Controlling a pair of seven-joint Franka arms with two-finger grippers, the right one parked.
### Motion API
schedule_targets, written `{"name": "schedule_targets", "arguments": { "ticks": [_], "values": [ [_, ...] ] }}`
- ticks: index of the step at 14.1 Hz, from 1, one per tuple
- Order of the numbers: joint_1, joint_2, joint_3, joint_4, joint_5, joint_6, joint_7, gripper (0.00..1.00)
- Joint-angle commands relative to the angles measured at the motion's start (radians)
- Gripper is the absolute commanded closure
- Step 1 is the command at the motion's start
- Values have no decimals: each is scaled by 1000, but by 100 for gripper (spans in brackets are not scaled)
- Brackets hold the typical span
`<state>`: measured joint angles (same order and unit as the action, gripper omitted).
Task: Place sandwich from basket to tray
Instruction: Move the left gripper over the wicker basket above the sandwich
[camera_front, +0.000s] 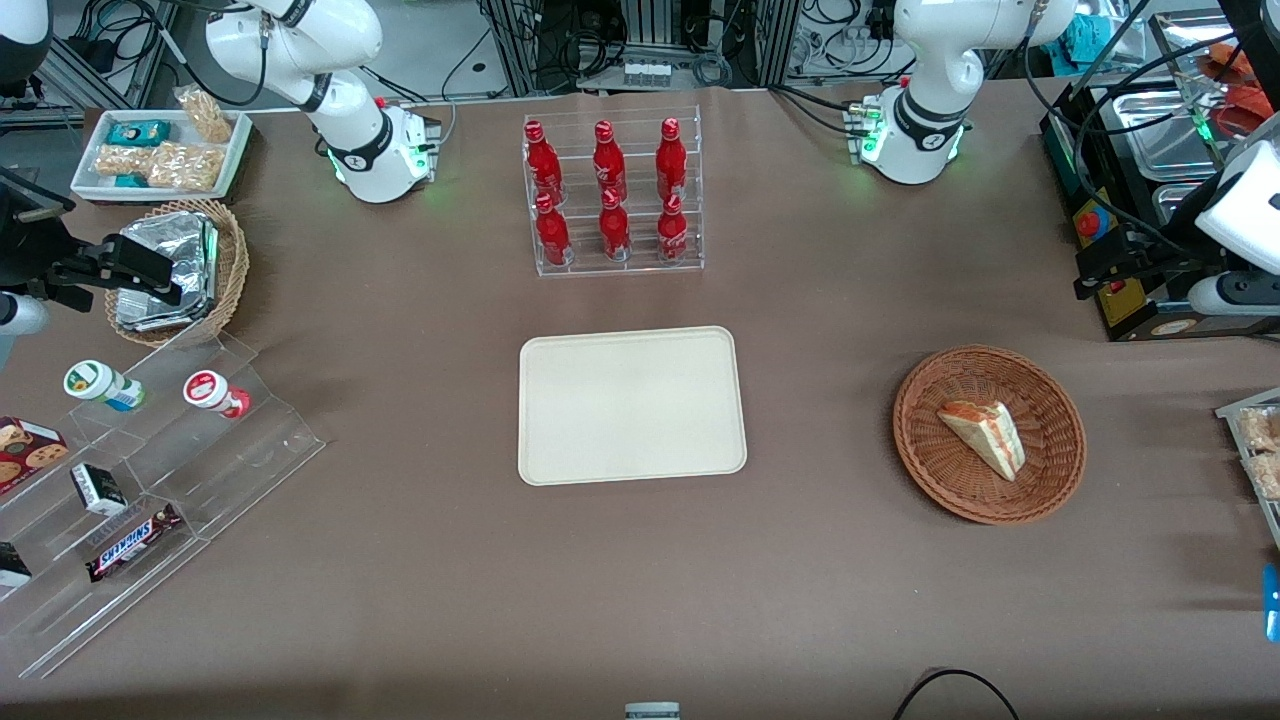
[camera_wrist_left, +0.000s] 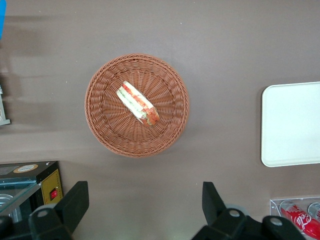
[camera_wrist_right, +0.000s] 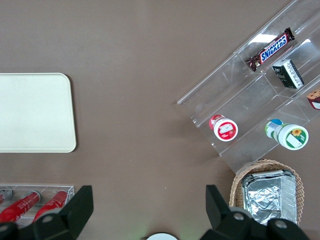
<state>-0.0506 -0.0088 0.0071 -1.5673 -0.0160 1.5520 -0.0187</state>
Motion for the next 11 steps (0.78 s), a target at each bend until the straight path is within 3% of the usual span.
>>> {"name": "schedule_targets", "arguments": {
  "ticks": [1, 11],
  "values": [
    [-12, 6, 10, 21, -2, -23, 9, 0],
    [-12, 9, 10, 10, -1, -29, 2, 0]
  ]
}}
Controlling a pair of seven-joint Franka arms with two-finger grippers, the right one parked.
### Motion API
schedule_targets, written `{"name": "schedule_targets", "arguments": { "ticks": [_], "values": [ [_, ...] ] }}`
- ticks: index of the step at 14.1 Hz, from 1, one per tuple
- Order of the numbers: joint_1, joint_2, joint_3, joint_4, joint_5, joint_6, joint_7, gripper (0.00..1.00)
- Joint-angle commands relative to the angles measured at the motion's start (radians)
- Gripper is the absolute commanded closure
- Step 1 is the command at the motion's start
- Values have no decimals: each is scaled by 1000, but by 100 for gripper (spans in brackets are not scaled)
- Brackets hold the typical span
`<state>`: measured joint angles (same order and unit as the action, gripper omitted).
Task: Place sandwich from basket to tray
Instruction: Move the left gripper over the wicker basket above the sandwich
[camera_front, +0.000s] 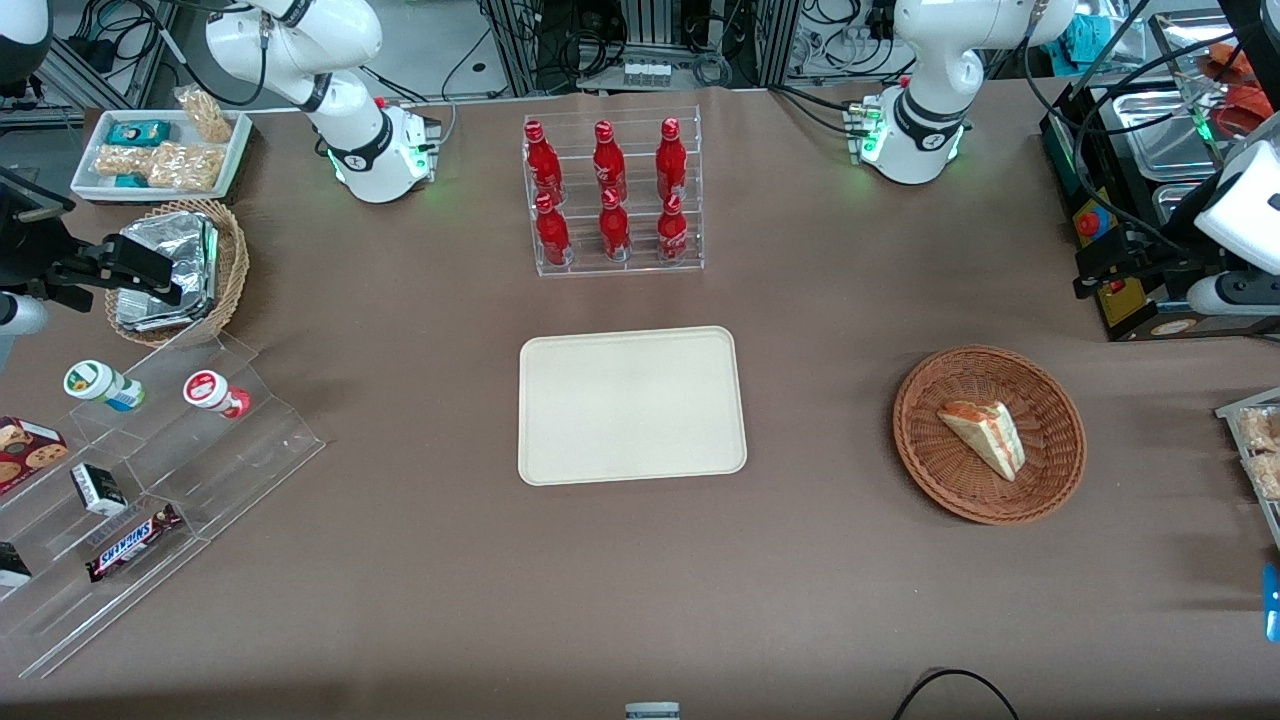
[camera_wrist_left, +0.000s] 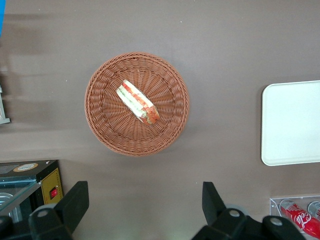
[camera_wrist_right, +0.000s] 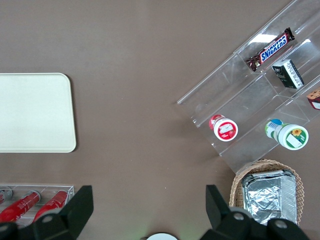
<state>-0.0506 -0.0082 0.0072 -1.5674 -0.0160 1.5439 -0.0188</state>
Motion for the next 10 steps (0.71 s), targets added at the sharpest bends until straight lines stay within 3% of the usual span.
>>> {"name": "schedule_targets", "arguments": {
  "ticks": [1, 10],
  "values": [
    [-12, 7, 10, 0, -2, -18, 2, 0],
    [5, 121, 17, -197, 1, 33, 2, 0]
  ]
}}
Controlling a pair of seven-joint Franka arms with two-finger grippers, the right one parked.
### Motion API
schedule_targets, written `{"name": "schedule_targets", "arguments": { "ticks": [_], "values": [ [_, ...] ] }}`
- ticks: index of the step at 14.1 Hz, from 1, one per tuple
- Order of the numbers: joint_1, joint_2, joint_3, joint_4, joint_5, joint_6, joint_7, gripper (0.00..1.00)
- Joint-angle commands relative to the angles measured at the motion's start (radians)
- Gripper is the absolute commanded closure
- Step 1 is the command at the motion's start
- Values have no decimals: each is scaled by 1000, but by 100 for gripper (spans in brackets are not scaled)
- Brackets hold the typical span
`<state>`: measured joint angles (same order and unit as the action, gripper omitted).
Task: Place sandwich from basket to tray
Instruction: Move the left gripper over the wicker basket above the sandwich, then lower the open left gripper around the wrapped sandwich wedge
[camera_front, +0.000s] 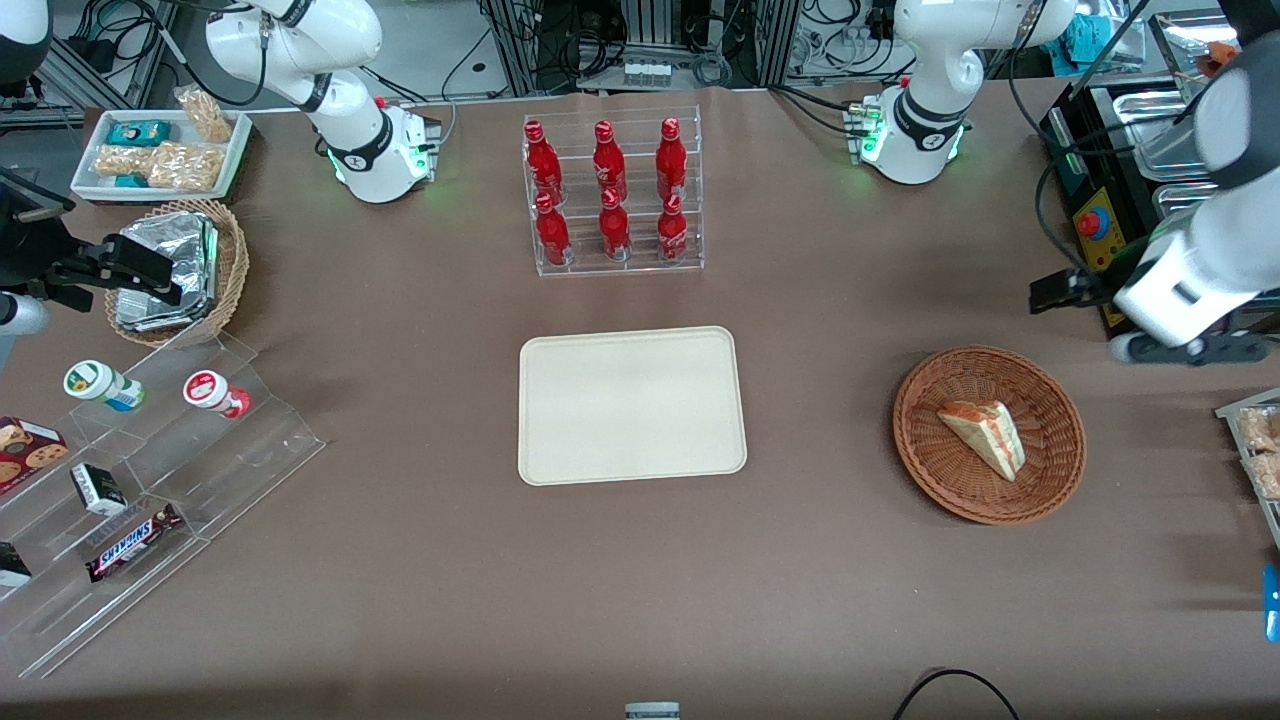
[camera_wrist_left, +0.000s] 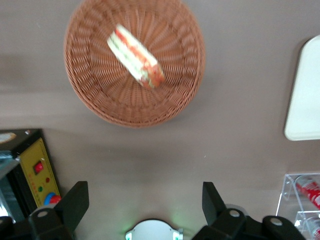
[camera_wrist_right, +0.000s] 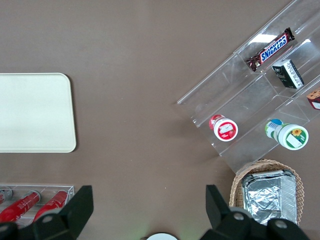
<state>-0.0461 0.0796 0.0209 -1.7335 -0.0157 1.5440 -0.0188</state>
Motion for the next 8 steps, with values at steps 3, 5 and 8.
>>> {"name": "schedule_targets", "arguments": {
  "ticks": [3, 5, 8],
  "values": [
    [2, 61, 5, -147, 0, 228, 2, 0],
    [2, 66, 17, -228, -1, 362, -3, 0],
    [0, 78, 39, -299, -10, 516, -116, 0]
  ]
}}
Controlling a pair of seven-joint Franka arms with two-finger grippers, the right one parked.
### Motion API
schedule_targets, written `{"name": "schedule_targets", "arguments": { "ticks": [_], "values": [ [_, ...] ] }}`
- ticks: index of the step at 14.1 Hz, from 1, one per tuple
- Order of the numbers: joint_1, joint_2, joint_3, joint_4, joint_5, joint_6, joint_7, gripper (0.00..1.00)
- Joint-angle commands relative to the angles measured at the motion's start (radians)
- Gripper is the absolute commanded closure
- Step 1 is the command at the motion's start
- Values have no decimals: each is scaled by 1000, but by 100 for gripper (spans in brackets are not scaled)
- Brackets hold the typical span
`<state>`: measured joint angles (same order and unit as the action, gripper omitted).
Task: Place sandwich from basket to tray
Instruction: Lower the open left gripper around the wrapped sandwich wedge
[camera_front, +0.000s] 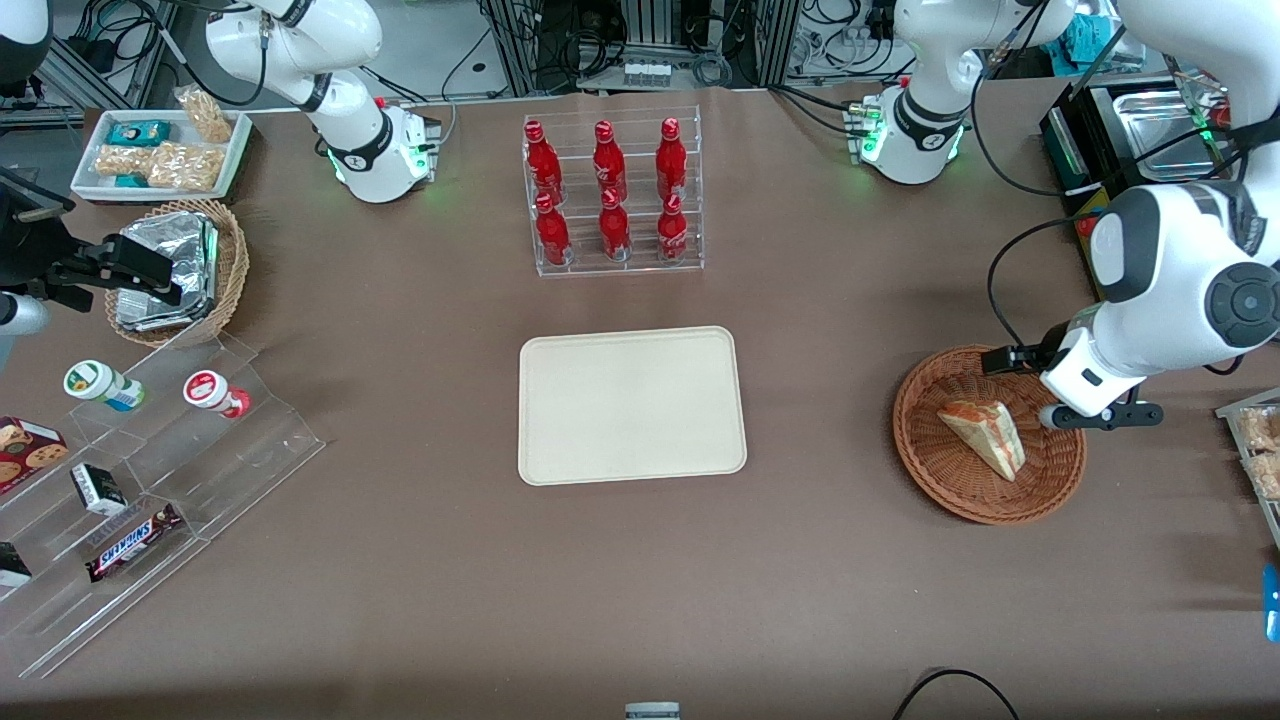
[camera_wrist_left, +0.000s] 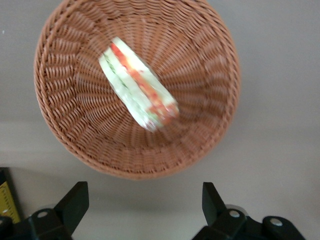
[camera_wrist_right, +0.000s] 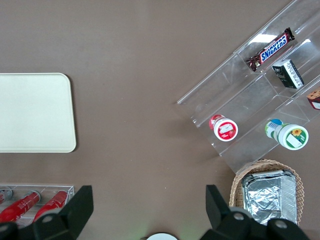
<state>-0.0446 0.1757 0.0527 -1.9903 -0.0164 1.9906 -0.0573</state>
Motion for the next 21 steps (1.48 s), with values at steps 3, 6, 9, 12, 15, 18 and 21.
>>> {"name": "schedule_targets", "arguments": {
  "ticks": [3, 6, 9, 12, 15, 18, 21],
  "values": [
    [-1, 7, 9, -51, -16, 160, -319, 0],
    [-3, 47, 7, -73, -17, 284, -565, 0],
    [-3, 96, 7, -88, -16, 393, -771, 0],
    [-3, 139, 7, -91, -16, 435, -884, 0],
    [-4, 174, 7, -91, -16, 432, -944, 0],
    [-11, 179, 6, -91, -14, 413, -967, 48],
    [-17, 147, 4, -59, -11, 297, -961, 85]
  ]
}}
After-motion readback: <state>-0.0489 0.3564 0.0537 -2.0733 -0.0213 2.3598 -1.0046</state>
